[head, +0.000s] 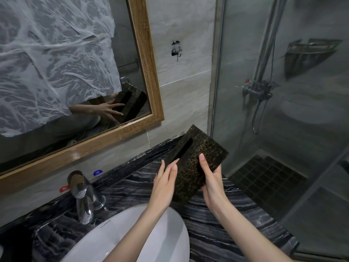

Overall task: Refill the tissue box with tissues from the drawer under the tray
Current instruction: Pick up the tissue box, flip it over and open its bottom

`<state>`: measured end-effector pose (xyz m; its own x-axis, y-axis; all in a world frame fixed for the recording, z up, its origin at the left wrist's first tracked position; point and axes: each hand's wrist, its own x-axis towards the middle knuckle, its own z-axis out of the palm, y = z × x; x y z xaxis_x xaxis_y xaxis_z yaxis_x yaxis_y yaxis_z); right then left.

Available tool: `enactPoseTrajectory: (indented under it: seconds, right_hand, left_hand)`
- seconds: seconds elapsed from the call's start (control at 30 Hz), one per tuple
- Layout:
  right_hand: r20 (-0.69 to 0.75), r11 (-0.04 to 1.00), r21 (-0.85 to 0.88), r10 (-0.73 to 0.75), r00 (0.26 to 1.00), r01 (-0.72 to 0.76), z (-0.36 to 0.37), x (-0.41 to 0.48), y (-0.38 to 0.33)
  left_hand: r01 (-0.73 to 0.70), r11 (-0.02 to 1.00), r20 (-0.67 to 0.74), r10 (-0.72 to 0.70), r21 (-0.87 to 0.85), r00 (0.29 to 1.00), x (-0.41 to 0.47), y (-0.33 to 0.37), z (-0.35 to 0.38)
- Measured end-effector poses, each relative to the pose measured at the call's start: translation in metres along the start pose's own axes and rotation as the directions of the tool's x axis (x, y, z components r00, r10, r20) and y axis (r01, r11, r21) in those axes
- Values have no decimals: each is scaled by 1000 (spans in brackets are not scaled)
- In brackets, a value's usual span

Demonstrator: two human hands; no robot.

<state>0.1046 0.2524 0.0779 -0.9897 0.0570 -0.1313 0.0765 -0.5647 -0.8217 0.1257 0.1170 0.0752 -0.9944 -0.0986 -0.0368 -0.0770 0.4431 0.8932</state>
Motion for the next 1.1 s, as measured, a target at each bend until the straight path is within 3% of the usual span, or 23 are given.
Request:
enactPoseTrajectory:
  seconds: [0.53, 0.73, 0.87, 1.1]
  right_hand:
    - [24, 981, -192, -28, 999, 32, -10, -4, 5]
    - [-10, 943, -332, -16, 1000, 12, -19, -6, 7]
    - [-52, 880, -472, -76, 996, 43, -28, -11, 16]
    - [-129, 764, -643, -39, 991, -54, -50, -18, 29]
  left_hand:
    - [-153, 988, -40, 153, 14, 987, -8, -2, 7]
    - [-28, 988, 43, 35, -150, 998, -10, -8, 14]
    - [125, 904, 141, -73, -409, 987, -11, -9, 19]
    - [307, 795, 275, -184, -523, 944, -17, -27, 36]
